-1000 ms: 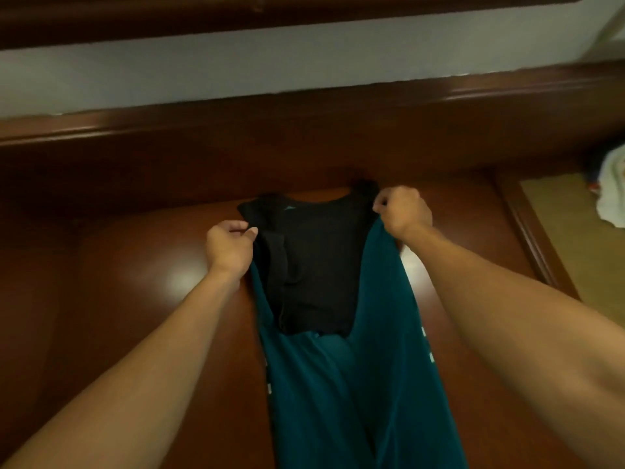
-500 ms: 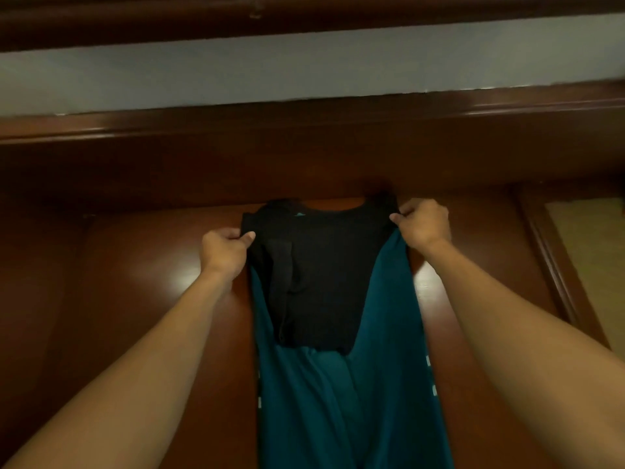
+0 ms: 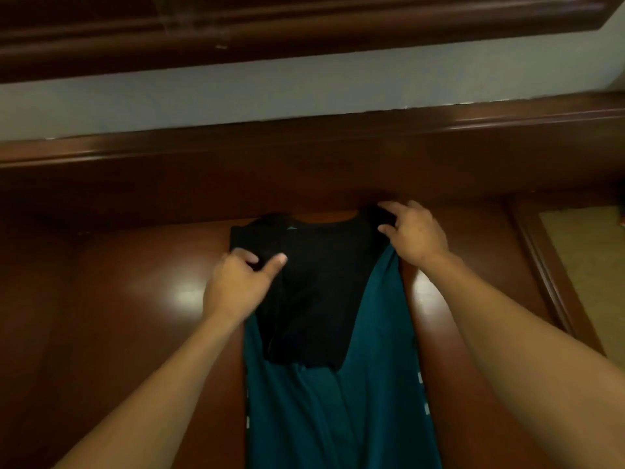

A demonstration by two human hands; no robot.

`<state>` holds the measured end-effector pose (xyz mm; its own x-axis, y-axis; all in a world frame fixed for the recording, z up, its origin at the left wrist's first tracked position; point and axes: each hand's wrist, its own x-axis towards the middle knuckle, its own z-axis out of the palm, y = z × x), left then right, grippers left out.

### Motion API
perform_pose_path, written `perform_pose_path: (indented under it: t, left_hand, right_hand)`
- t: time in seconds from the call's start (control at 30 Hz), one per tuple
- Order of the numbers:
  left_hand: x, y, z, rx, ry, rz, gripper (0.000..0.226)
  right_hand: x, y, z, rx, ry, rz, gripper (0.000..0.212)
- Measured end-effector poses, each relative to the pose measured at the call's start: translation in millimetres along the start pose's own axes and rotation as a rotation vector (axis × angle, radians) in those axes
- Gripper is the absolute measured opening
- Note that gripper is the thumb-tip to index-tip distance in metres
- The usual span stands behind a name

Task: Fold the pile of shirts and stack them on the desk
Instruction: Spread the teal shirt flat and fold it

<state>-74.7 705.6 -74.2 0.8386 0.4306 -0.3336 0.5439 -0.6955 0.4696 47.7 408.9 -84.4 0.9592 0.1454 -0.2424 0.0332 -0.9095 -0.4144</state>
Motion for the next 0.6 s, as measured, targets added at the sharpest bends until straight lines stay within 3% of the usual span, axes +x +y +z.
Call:
perform_pose_path:
  t: [0.07, 0.13, 0.3, 0.43, 0.6]
  left_hand:
    - [-14.3, 6.8, 13.2, 0.191, -0.045, 0.052, 0.069]
    - [-24.3, 12.5, 19.4, 0.228, 0.007, 0.088, 0.055]
    - [-34.4, 21.5, 14.3, 0.006, 0.113, 0.091, 0.037]
    - [-35.8, 37.7, 4.4, -0.251, 0.085, 0.101, 0.036]
    - [-18.4, 25.1, 16.7, -0.292, -0.002, -0.041, 0.035]
  right_hand:
    - [3.6, -0.1, 0.2, -0.059, -0.044, -0.005, 0.041]
    - [5.7, 3.9, -1.0, -0.013, 0.044, -0.033, 0.026]
    - [5.1, 18.7, -22.4, 0.255, 0.110, -0.014, 0.010]
    - [7.2, 26.4, -54.8, 0.490, -0.048, 0.059, 0.011]
    - [14.8, 39.5, -36.7, 0.277, -0.111, 0.123, 0.019]
